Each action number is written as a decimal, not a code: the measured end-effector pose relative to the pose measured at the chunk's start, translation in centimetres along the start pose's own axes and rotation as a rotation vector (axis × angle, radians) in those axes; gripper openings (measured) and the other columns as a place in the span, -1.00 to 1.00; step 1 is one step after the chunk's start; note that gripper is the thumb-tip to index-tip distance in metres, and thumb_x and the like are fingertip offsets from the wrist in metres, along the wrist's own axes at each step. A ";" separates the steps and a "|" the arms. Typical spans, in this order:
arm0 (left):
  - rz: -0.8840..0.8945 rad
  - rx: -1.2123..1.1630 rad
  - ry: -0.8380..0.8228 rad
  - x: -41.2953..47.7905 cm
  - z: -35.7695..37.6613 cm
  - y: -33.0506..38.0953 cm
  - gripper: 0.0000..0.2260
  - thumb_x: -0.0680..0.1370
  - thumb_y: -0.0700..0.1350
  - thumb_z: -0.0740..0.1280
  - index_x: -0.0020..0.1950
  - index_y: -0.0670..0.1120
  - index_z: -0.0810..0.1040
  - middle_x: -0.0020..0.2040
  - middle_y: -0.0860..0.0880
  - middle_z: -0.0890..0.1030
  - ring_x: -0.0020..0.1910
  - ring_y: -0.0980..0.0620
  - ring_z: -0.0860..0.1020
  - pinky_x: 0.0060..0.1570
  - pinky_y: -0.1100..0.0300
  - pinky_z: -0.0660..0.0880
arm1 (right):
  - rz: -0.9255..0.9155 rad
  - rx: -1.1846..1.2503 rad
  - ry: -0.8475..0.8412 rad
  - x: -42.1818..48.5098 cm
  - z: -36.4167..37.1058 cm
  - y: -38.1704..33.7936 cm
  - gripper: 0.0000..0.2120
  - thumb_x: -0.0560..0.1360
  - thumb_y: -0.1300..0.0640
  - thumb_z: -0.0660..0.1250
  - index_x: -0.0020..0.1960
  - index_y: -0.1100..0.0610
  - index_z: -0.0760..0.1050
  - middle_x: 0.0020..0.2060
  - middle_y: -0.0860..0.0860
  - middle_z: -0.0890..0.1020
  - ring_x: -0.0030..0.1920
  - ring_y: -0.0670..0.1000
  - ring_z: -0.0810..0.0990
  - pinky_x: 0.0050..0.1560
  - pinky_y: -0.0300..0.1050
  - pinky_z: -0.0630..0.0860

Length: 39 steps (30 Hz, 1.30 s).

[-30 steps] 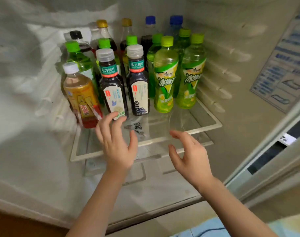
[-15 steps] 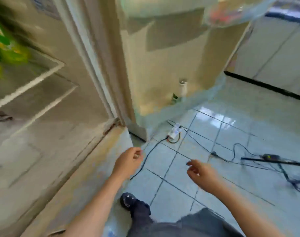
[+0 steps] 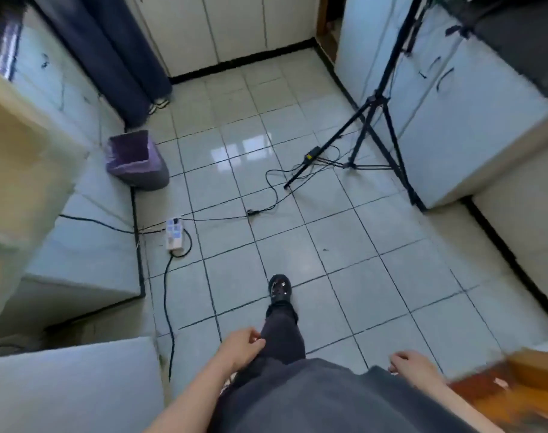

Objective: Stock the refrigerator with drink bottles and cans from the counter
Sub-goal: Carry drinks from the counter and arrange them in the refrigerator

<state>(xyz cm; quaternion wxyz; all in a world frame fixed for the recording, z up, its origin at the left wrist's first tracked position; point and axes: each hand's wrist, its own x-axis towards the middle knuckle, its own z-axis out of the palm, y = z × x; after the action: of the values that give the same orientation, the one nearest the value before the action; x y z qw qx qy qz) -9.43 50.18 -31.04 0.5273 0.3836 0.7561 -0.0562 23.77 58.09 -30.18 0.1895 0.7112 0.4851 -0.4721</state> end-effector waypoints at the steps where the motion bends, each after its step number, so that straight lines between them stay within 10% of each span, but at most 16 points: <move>1: 0.000 0.042 -0.043 0.9 -0.2 1.6 -0.71 0.59 0.03 0.20 0.22 -0.08 0.52 0.19 -0.02 0.58 0.17 0.00 0.52 0.07 0.26 0.38 | 0.026 0.054 0.003 0.4 -0.3 1.0 -0.78 0.55 0.21 0.19 -0.16 0.20 0.57 -0.16 0.11 0.66 -0.15 0.06 0.57 -0.15 -0.14 0.41; 10: 0.078 0.360 -0.079 14.0 -2.6 22.4 -0.72 0.63 0.02 0.14 0.13 -0.13 0.52 0.11 -0.11 0.58 0.22 -0.11 0.51 0.09 0.19 0.38 | 0.251 0.419 0.002 5.0 -8.2 6.5 -0.73 0.57 0.15 0.14 -0.29 0.04 0.42 -0.24 0.00 0.56 -0.16 0.00 0.50 -0.06 -0.14 0.43; 21: 0.469 0.762 -0.174 23.6 0.1 55.9 -0.68 0.61 -0.02 0.23 0.28 -0.17 0.47 0.24 -0.18 0.55 0.22 -0.15 0.49 0.16 0.14 0.37 | 0.558 0.949 0.392 5.5 -19.7 12.6 -0.80 0.59 0.10 0.20 0.16 0.08 0.50 0.09 0.03 0.61 0.09 0.05 0.58 0.11 -0.10 0.46; 39: 0.399 0.879 -0.395 24.4 17.5 79.8 -0.69 0.61 -0.02 0.16 0.07 -0.26 0.50 0.15 -0.26 0.58 0.16 -0.18 0.53 0.10 0.10 0.46 | 0.560 0.912 0.375 16.0 -41.4 34.7 -0.75 0.60 0.08 0.16 0.16 0.15 0.52 0.13 0.04 0.58 0.05 -0.01 0.52 0.03 -0.15 0.44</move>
<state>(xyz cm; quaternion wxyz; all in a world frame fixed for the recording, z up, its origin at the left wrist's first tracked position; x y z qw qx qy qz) 51.15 110.08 -33.69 0.4497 0.6875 0.4591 -0.3380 75.48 80.51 -30.49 -0.1083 0.8942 0.0505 -0.4314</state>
